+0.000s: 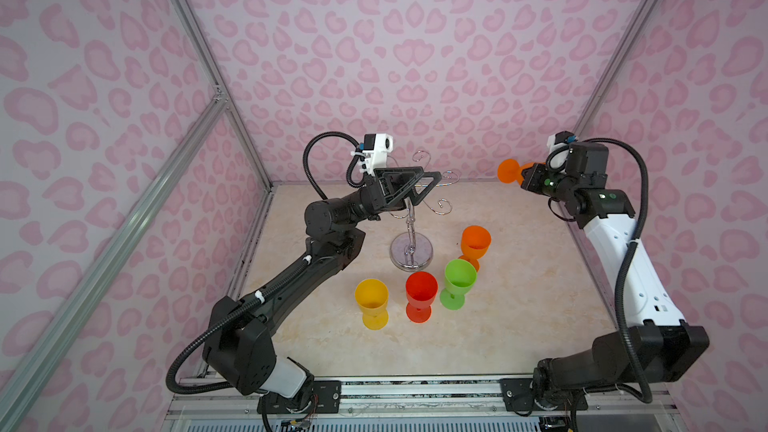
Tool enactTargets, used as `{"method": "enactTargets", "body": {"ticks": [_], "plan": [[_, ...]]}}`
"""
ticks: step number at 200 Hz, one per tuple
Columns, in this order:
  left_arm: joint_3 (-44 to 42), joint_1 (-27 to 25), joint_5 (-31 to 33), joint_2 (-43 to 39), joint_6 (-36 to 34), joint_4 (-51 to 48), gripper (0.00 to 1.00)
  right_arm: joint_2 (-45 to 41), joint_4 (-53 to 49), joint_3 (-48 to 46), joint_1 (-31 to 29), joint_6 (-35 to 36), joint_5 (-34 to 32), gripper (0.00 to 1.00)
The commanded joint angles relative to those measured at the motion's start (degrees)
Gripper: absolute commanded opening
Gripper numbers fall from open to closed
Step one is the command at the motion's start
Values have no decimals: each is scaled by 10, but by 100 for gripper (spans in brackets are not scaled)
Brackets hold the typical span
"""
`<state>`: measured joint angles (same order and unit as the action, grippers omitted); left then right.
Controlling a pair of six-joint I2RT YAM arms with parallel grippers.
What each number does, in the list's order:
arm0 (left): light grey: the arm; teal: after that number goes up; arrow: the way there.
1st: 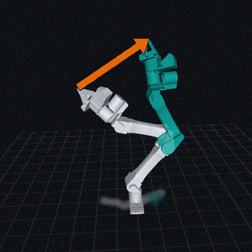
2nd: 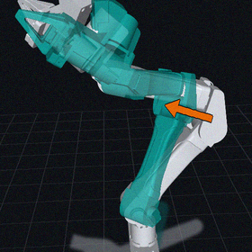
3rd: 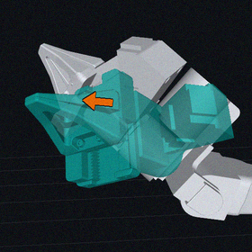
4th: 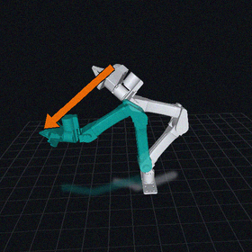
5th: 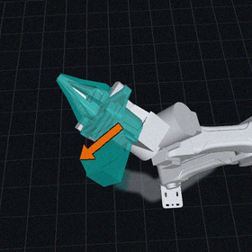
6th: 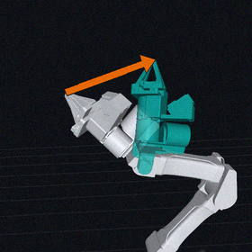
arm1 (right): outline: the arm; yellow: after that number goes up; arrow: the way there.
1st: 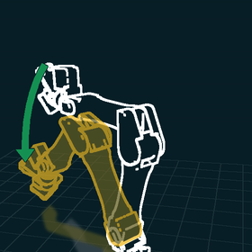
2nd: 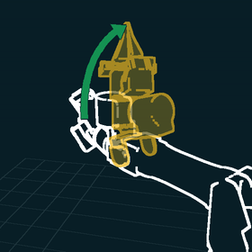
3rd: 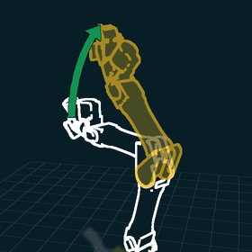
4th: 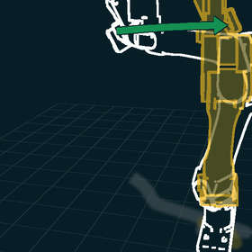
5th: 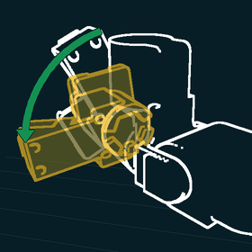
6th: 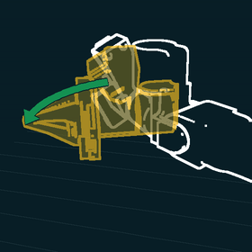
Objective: Take the wine glass off the wine glass rack
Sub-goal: 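Swing the orange glass down with the right gripper, set it beside the other orange glass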
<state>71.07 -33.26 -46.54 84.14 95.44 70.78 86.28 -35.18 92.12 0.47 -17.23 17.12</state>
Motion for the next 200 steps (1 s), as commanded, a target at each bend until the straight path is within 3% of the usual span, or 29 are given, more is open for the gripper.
{"method": "enactTargets", "body": {"ticks": [1, 45, 83, 185, 200], "plan": [[-9, 0, -19, -22, -76, -62, 86, 31, -52, 0, -2, 40, -28, 0], [-20, 1, -21, -49, -105, -105, 86, 167, -186, 95, -50, 121, -78, 0], [-29, 1, -16, -73, -143, -151, 86, 244, -255, 146, -96, 146, -118, 0], [-37, 1, -15, -110, -207, -229, 86, 287, -272, 171, -120, 145, -125, 0], [-38, 2, -15, -112, -209, -231, 86, 291, -275, 179, -120, 145, -126, 4]]}}
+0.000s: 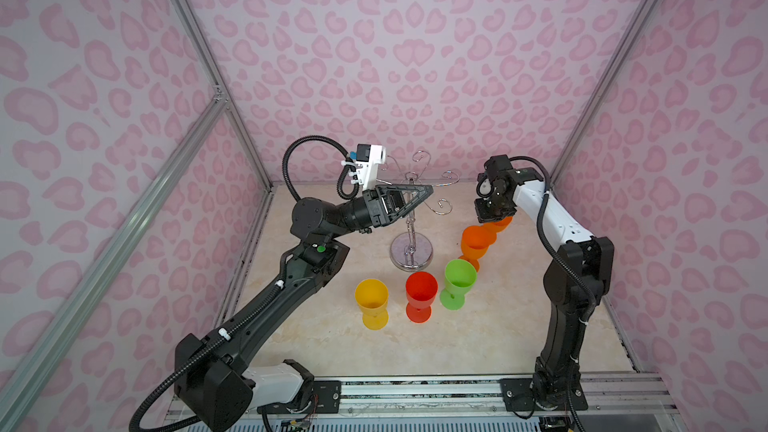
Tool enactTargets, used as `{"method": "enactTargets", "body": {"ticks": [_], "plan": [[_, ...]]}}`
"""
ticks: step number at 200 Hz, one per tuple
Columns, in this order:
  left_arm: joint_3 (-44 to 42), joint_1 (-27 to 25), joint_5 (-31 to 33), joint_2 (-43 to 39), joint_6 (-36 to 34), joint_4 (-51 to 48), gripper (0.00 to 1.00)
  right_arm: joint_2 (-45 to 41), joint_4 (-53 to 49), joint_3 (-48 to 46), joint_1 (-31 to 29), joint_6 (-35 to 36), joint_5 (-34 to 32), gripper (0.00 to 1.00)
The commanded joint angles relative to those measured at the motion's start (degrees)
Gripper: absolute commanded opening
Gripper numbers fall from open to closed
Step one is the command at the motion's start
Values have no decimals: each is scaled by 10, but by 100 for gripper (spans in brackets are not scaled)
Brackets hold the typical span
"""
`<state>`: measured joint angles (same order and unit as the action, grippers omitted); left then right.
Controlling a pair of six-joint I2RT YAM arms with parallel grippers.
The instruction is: Take the wine glass off the wine glass rack
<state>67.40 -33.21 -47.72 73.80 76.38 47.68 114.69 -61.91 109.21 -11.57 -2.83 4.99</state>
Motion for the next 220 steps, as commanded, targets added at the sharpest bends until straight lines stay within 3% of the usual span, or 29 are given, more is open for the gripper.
{"method": "enactTargets", "body": {"ticks": [1, 55, 158, 220], "plan": [[-1, 1, -4, -8, -20, 0, 86, 7, -7, 9, 0, 1, -4, 5], [1, 2, -8, -15, -32, -13, 85, 25, -13, 34, 0, 3, 4, 16], [5, 2, -9, -8, -43, -29, 85, -1, -1, 65, 2, 5, 13, 25], [0, 12, -5, -20, -97, -95, 86, -104, 80, 19, 10, -1, 42, 26]]}}
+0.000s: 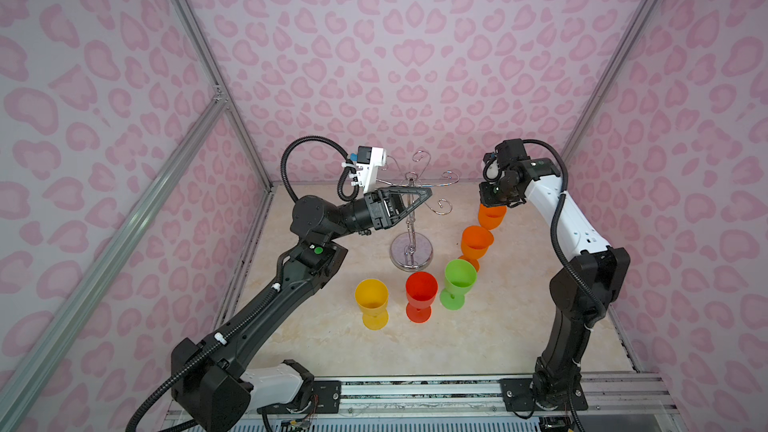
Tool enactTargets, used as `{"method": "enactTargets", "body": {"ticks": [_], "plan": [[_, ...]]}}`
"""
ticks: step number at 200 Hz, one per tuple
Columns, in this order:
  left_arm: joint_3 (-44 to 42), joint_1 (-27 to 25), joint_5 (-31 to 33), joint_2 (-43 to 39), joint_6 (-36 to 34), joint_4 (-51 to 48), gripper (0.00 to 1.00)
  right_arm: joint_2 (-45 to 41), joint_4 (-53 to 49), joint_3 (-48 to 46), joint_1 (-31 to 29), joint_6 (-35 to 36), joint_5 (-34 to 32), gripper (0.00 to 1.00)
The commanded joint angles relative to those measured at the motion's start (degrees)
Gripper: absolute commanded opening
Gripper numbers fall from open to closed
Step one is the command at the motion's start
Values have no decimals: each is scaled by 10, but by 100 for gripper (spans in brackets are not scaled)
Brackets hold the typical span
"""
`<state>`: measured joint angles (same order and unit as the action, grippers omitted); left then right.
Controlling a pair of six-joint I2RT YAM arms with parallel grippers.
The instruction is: Take the wine glass off the wine glass rack
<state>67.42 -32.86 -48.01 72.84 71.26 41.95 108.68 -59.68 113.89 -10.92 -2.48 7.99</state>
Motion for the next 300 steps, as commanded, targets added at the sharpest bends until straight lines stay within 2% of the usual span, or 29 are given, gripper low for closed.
{"method": "enactTargets", "body": {"ticks": [1, 34, 54, 81, 96, 108, 120, 133, 139, 147, 157, 169, 203, 225, 249, 300], "plan": [[0, 10, -2, -11, -48, -40, 86, -48, 61, -31, 5, -5, 13, 26], [-1, 53, 13, -49, -128, -148, 86, -213, 238, -186, 12, -22, 5, 27], [9, 81, 31, -80, -190, -230, 87, -304, 327, -273, 36, -37, 27, 30], [26, 117, 96, -128, -301, -375, 88, -413, 420, -395, 78, -63, 37, 34], [35, 128, 207, -158, -396, -477, 89, -469, 472, -471, 96, -67, 34, 40], [32, 129, 340, -180, -470, -543, 91, -510, 509, -528, 103, -65, 9, 46], [16, 129, 473, -197, -523, -568, 92, -542, 533, -571, 104, -61, -34, 53], [-13, 129, 597, -207, -568, -565, 93, -564, 552, -614, 110, -70, -61, 60], [-29, 130, 646, -208, -582, -556, 93, -570, 562, -633, 112, -73, -66, 79], [-55, 130, 696, -210, -598, -533, 94, -577, 575, -659, 113, -75, -75, 93], [-85, 132, 746, -207, -607, -505, 94, -583, 596, -694, 113, -85, -93, 99], [-128, 133, 782, -201, -617, -459, 94, -586, 627, -740, 112, -98, -117, 99], [-265, 152, 812, -151, -665, -266, 95, -572, 706, -835, 107, -106, -153, 99], [-328, 158, 825, -109, -705, -179, 95, -558, 743, -871, 92, -106, -179, 99], [-370, 183, 816, -87, -704, -143, 96, -541, 776, -900, 75, -96, -219, 99], [-427, 248, 741, -43, -680, -72, 98, -506, 852, -923, 75, -84, -258, 99]]}}
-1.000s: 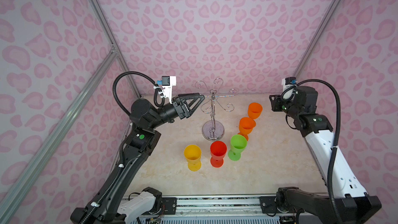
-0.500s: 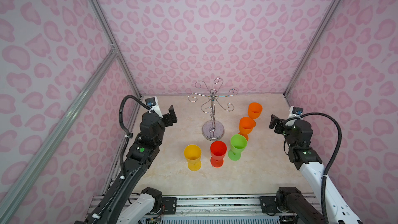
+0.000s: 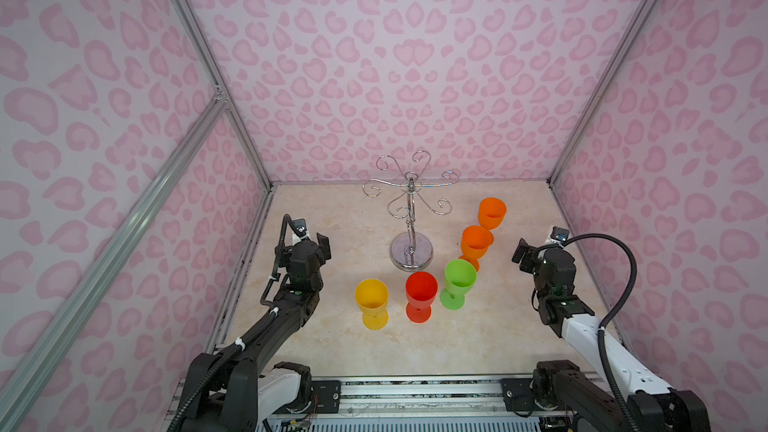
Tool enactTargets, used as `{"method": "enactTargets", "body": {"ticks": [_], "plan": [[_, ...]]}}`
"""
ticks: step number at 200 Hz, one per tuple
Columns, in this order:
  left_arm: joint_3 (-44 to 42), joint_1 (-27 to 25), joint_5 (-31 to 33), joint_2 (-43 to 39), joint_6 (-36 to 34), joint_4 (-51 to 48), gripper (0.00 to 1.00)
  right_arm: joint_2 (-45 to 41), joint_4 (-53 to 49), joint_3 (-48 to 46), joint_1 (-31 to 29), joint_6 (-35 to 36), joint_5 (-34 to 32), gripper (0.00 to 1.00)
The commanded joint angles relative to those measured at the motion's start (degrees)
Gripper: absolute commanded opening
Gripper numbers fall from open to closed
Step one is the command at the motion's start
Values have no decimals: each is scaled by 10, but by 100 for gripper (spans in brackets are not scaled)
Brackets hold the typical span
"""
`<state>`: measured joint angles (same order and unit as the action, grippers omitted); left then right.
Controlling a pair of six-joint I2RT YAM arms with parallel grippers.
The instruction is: Take the wine glass off the wine glass rack
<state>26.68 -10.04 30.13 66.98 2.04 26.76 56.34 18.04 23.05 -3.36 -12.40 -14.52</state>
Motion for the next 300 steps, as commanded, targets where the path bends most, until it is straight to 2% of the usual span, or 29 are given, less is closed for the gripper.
{"method": "enactTargets", "body": {"ticks": [1, 20, 51, 90, 99, 107, 124, 135, 150, 162, 179, 187, 195, 300], "plan": [[-21, 21, -43, 17, 13, 82, 98, 18, 78, -15, -1, 16, -33, 99], [-47, 52, -87, 36, 28, 136, 99, 49, 121, -30, -1, 28, -52, 99], [-51, 76, -119, 72, 23, 171, 100, 113, 171, -37, -2, 50, -83, 99], [-56, 88, -137, 145, 30, 235, 97, 224, 343, -62, -16, 103, -98, 99], [-53, 90, -140, 158, 31, 243, 97, 236, 353, -56, -23, 112, -114, 99], [-52, 91, -145, 155, 33, 234, 97, 248, 373, -55, -24, 96, -125, 100], [-52, 97, -155, 158, 35, 237, 97, 283, 404, -57, -24, 101, -102, 100], [-51, 97, -155, 157, 35, 235, 97, 317, 472, -71, -25, 116, -89, 100], [-51, 97, -155, 160, 35, 234, 97, 349, 505, -71, -28, 123, -88, 100], [-51, 97, -155, 160, 35, 238, 97, 337, 463, -63, -32, 116, -93, 100], [-90, 97, -150, 182, 34, 334, 97, 346, 483, -64, -29, 117, -93, 100], [-84, 97, -150, 171, 36, 299, 97, 345, 477, -63, -30, 117, -94, 100], [-88, 97, -149, 179, 34, 322, 97, 340, 465, -61, -29, 114, -92, 100], [-89, 96, -148, 173, 34, 314, 97, 344, 477, -64, -29, 116, -93, 100]]}}
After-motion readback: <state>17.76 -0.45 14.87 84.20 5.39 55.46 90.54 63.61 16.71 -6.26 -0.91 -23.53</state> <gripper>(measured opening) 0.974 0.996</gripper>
